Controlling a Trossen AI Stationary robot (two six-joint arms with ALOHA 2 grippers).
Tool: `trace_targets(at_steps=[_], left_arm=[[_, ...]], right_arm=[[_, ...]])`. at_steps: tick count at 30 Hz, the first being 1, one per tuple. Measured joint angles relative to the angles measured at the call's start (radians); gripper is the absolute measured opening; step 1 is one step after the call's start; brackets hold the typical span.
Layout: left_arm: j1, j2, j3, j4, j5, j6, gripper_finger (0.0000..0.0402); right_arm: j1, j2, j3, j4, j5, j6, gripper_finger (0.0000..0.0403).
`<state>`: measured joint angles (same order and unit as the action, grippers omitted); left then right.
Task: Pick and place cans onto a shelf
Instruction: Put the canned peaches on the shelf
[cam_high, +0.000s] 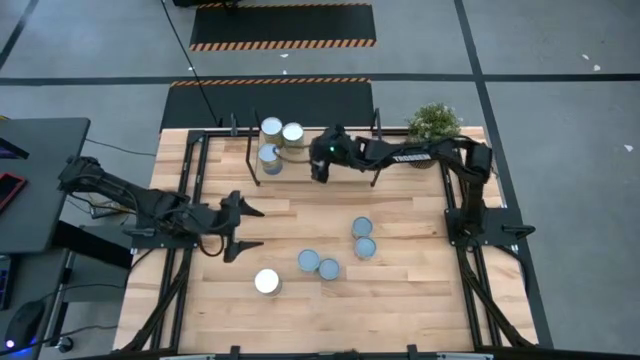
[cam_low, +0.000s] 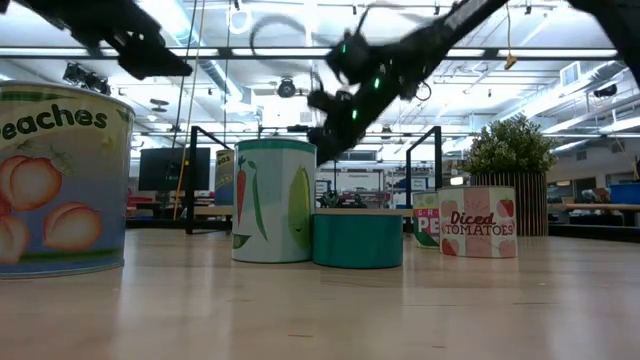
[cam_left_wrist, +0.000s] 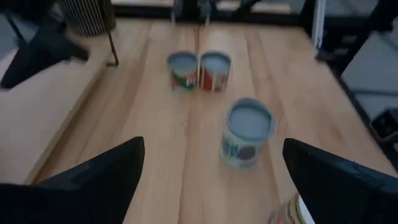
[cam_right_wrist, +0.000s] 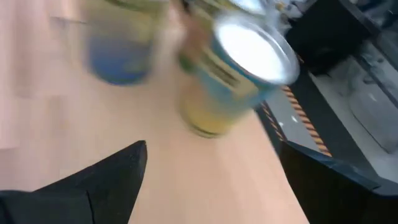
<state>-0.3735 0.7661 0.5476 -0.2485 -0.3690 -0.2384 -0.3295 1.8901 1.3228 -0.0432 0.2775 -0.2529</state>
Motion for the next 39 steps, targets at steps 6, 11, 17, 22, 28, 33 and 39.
trace_targets(at_steps=[6, 11, 17, 22, 28, 33, 39], left_arm=[[-0.029, 0.099, 0.1, -0.174, 0.031, -0.111, 0.0387], [-0.084, 0.197, 0.168, -0.238, 0.075, -0.225, 0.0387], [-0.17, 0.334, 0.309, -0.378, 0.069, -0.338, 0.0387], [-0.245, 0.446, 0.446, -0.538, 0.055, -0.427, 0.0387], [-0.322, 0.544, 0.525, -0.68, 0.085, -0.594, 0.0387], [-0.38, 0.623, 0.525, -0.692, 0.118, -0.758, 0.0387], [-0.431, 0.753, 0.526, -0.688, 0.12, -0.847, 0.0387]], right_arm=[[0.131, -0.095, 0.0, -0.112, -0.01, 0.01, 0.0374], [0.215, -0.129, 0.0, -0.159, -0.01, 0.015, 0.0374], [0.286, -0.131, -0.007, -0.205, -0.007, 0.044, 0.0374], [0.329, -0.154, -0.095, -0.148, 0.06, 0.074, 0.0374], [0.391, -0.207, -0.232, -0.003, 0.152, 0.089, 0.0374], [0.432, -0.24, -0.297, 0.115, 0.165, 0.071, 0.0374], [0.447, -0.241, -0.304, 0.148, 0.179, 0.053, 0.0374]])
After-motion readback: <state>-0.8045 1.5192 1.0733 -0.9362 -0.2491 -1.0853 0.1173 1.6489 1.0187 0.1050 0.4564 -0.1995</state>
